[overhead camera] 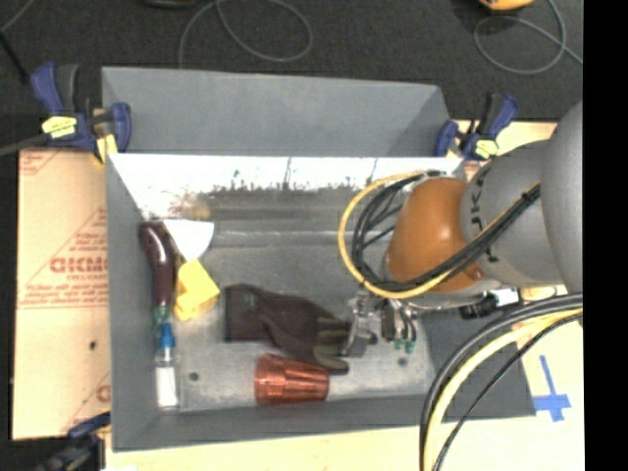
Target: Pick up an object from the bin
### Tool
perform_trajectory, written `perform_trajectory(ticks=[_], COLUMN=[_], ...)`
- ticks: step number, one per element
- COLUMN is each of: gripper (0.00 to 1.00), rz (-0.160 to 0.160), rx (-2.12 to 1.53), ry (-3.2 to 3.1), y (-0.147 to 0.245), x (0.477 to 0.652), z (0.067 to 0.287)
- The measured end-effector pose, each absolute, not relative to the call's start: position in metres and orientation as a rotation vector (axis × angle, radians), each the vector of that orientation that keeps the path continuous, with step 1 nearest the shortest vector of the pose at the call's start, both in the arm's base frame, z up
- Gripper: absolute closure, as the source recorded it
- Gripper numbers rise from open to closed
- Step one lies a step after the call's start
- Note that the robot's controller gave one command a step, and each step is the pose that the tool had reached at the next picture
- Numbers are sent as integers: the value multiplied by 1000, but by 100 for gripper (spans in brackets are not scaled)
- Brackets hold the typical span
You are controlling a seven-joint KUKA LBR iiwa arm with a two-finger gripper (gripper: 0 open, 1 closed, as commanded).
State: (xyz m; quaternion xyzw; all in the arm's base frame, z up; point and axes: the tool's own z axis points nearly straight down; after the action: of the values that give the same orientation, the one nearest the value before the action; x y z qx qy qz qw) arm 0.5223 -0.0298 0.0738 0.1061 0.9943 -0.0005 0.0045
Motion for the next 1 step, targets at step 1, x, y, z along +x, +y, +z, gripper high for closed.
perform_trajectory(ticks=[1], gripper=[100], rz=[-2], rx=[330], ry=[3115], y=[-30], x=[522], z=[74])
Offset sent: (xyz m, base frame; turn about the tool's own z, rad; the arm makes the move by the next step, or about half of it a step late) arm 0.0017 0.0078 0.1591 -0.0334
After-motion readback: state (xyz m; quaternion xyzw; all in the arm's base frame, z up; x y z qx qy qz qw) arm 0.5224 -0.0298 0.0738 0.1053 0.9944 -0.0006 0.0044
